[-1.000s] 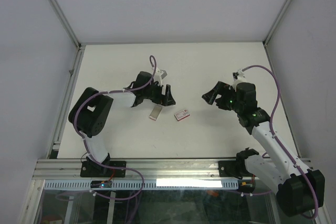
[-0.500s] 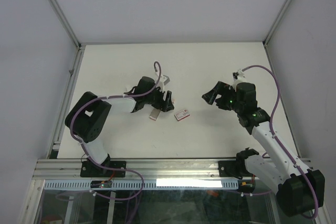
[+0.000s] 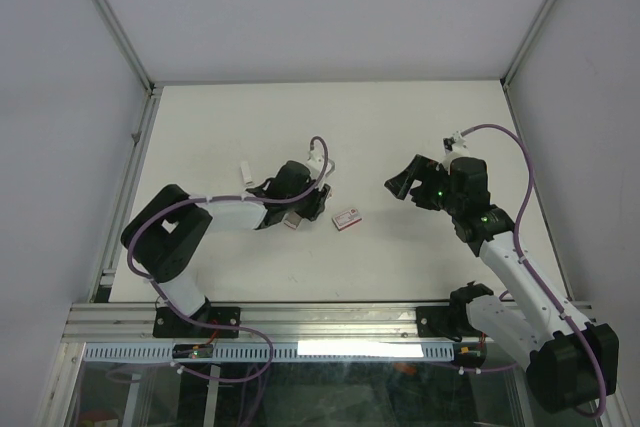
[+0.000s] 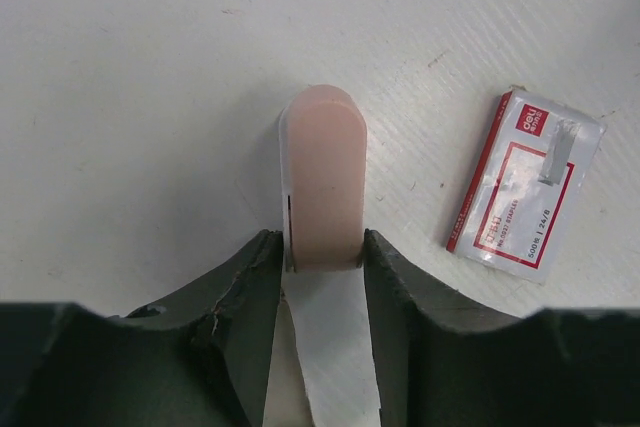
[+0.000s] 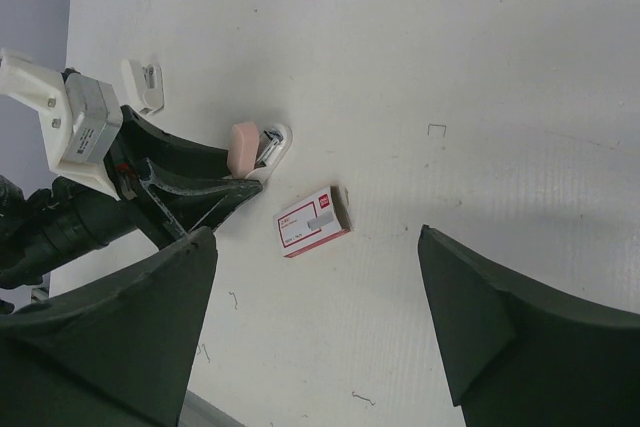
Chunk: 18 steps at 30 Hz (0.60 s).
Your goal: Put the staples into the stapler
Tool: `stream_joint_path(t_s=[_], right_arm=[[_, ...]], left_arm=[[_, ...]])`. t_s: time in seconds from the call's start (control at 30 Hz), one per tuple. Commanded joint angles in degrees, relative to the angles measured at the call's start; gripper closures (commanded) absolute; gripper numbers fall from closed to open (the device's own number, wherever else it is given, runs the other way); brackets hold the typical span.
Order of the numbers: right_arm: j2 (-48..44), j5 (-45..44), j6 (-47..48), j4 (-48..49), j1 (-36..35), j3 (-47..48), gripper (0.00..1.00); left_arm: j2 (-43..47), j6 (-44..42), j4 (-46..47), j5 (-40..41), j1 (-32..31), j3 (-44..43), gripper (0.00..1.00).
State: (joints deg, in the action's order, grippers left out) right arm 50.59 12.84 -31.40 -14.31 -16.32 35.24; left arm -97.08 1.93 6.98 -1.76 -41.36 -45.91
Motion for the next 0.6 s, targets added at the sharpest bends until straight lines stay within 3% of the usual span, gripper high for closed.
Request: stream_joint_path(t_s=[0.0,0.23,0.57], right_arm=[[-0.5,0.1,0.0,2.1,0.3,1.1,0.15],[1.5,8.3,-1.3,5.1,0.4,1.3,0.13],[9.9,27.6,-13.9,21.6,-0.7,-3.0,0.08]], left_arm=[[2.3,-2.5,1.9,3.2,-0.7,0.1,0.67],[5.0,-2.0,4.0,1.8,-3.0,0.9,1.0],[17.9,1.8,9.7,-3.4,-7.9,3.9,1.0]])
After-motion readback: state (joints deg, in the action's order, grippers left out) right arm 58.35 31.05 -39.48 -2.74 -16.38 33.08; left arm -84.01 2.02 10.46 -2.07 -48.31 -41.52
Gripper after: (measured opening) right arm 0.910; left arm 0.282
